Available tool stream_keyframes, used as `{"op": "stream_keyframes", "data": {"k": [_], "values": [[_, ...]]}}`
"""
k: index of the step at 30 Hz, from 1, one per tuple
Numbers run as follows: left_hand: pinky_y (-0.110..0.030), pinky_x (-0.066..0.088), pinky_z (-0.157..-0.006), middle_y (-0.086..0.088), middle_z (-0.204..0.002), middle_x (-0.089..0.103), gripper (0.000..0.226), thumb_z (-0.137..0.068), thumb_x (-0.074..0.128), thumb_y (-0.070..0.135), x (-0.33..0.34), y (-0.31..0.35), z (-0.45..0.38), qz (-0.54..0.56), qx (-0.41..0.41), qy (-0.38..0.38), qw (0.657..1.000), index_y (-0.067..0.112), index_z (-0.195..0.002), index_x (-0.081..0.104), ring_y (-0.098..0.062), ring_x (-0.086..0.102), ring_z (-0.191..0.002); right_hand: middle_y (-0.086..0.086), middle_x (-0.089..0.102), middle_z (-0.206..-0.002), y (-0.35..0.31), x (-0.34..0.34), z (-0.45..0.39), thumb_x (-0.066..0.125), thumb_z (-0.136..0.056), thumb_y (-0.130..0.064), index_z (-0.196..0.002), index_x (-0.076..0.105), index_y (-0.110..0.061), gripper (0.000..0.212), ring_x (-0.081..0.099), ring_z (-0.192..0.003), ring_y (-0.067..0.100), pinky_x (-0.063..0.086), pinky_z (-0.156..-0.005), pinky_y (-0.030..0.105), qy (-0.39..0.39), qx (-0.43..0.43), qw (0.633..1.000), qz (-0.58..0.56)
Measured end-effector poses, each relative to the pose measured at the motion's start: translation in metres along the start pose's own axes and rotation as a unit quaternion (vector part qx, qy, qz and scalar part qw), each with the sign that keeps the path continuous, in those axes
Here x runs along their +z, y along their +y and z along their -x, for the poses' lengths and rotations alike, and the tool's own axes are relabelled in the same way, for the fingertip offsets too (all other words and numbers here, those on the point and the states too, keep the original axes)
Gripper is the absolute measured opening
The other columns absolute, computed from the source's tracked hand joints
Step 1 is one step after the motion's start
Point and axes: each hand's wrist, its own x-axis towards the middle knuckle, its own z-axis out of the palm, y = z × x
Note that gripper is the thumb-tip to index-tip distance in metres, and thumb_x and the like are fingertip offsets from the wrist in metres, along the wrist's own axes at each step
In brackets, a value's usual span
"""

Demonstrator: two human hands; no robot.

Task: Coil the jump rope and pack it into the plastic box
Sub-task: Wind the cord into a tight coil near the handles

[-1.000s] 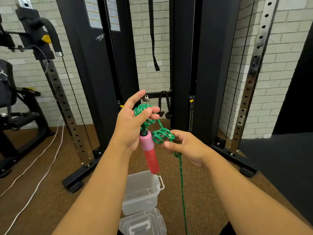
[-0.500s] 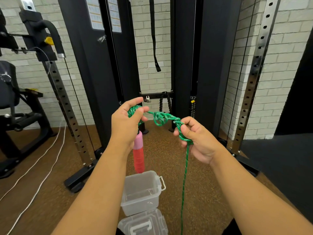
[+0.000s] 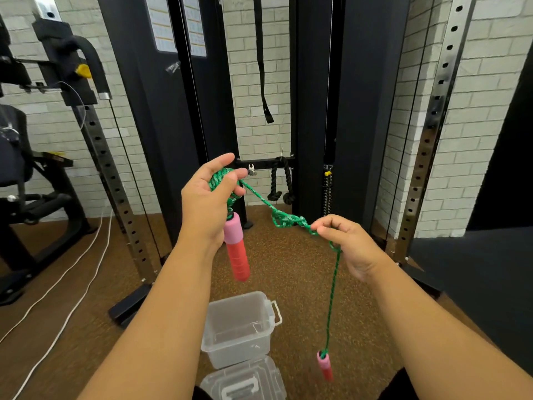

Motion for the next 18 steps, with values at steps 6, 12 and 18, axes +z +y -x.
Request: {"op": "stream_keyframes", "data": {"k": [6, 12, 18], "values": [[-0.03, 0.052, -0.084, -0.004, -0.096, 0.075, 0.029, -0.093, 0.057, 0.003, 0.009, 0.009, 0.002, 0.009, 0.019, -0.052, 0.998, 0.025, -0.11, 0.066, -0.006, 0.063, -0.067, -0.009, 0.066, -0.102, 0.005, 0.005, -0.002, 0.057, -0.094, -0.029, -0.098, 0.067, -0.033, 0.011, 0.058, -0.099, 0.007, 0.044, -0.082, 0.026, -0.062, 0.005, 0.982, 0.179], [-0.027, 0.053, -0.081, -0.001, -0.094, 0.076, 0.029, -0.093, 0.057, 0.004, 0.009, 0.008, 0.005, -0.002, 0.017, -0.058, 0.998, 0.027, -0.109, 0.066, -0.007, 0.064, -0.069, -0.008, 0.058, -0.08, 0.011, 0.008, -0.001, 0.063, -0.091, -0.028, -0.089, 0.059, -0.026, 0.005, 0.054, -0.075, 0.011, 0.047, -0.07, 0.029, -0.058, -0.059, 0.934, 0.347], [-0.027, 0.053, -0.079, -0.002, -0.095, 0.075, 0.031, -0.093, 0.057, 0.003, 0.012, 0.005, 0.009, -0.004, 0.009, -0.059, 0.998, 0.028, -0.108, 0.066, -0.007, 0.064, -0.069, -0.006, 0.048, -0.072, 0.024, 0.011, 0.008, 0.061, -0.085, -0.02, -0.075, 0.039, -0.024, 0.024, 0.05, -0.067, 0.018, 0.044, -0.064, 0.036, 0.018, -0.158, 0.875, 0.457]]}}
